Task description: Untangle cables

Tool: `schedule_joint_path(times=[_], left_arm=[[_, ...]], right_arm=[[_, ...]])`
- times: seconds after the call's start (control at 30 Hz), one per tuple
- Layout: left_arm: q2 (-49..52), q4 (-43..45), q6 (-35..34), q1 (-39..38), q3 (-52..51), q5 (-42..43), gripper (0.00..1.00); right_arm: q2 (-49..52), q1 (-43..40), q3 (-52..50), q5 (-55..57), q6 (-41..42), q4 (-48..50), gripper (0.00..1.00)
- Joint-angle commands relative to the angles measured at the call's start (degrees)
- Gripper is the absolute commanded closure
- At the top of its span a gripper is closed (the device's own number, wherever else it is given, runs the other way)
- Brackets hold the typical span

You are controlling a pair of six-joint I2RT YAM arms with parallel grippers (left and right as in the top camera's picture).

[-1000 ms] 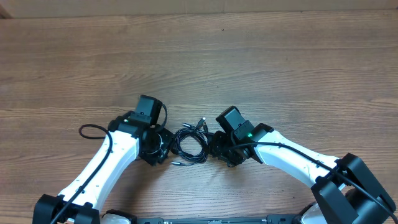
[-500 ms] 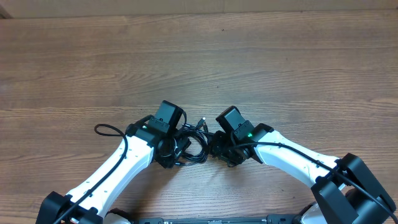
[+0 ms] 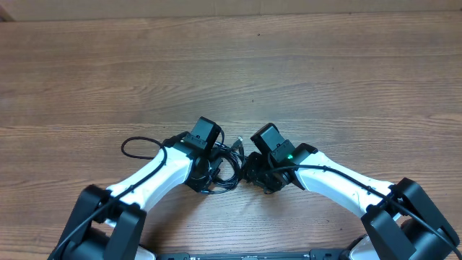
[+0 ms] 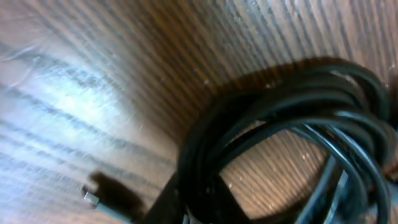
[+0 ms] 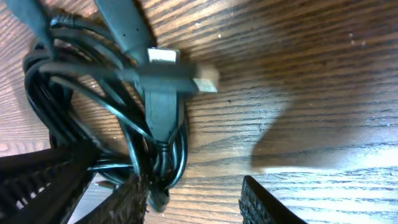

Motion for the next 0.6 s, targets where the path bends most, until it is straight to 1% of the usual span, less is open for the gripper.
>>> schedule_joint_path(times=[0.0, 0.07, 0.23, 0.27, 0.3, 0.33, 0.37, 0.4, 0.47, 0.5, 0.57], left_arm=[[1.9, 1.2, -0.1, -0.4, -0.4, 0.4, 0.96], [2.0, 1.5, -0.1, -0.4, -0.4, 0.3, 0.96], [1.9, 1.4, -0.1, -0.3, -0.4, 0.4, 0.96], [1.7, 1.4, -0.1, -0.3, -0.3, 0.4, 0.96], [1.5, 1.3, 0.2, -0.2, -0.3, 0.4, 0.96], [1.0, 1.3, 1.0, 0.0, -0.2, 0.4, 0.96], [0.2, 1.3, 2.2, 0.4, -0.1, 0.4, 0.96], [-0.8, 1.3, 3.5, 0.8, -0.1, 0.4, 0.96], [-3.2, 1.0, 6.6, 1.6, 0.0, 0.3, 0.96], [-4.6, 1.0, 8.4, 2.0, 0.0, 0.4, 0.96], [-7.6, 1.1, 12.6, 2.3, 0.0, 0.2, 0.96]], right_arm=[[0.2, 0.1, -0.1, 0.3, -1.4, -0.2, 0.85], [0.2, 0.1, -0.1, -1.1, -3.9, -0.1, 0.89], [0.2, 0.1, -0.1, -6.3, -4.8, -0.1, 0.87], [0.2, 0.1, -0.1, -6.9, -4.8, -0.1, 0.85], [0.2, 0.1, -0.1, -7.4, -4.8, 0.0, 0.76], [0.2, 0.1, -0.1, -8.2, -4.8, 0.1, 0.63], [0.2, 0.1, -0.1, -9.3, -4.8, 0.3, 0.55], [0.2, 0.1, -0.1, -9.9, -4.8, 0.4, 0.53], [0.2, 0.1, -0.1, -11.9, -7.1, 1.4, 0.55], [0.2, 0.1, -0.1, -13.5, -9.2, 2.1, 0.60], [0.1, 0.1, -0.1, -16.9, -12.4, 3.5, 0.68]])
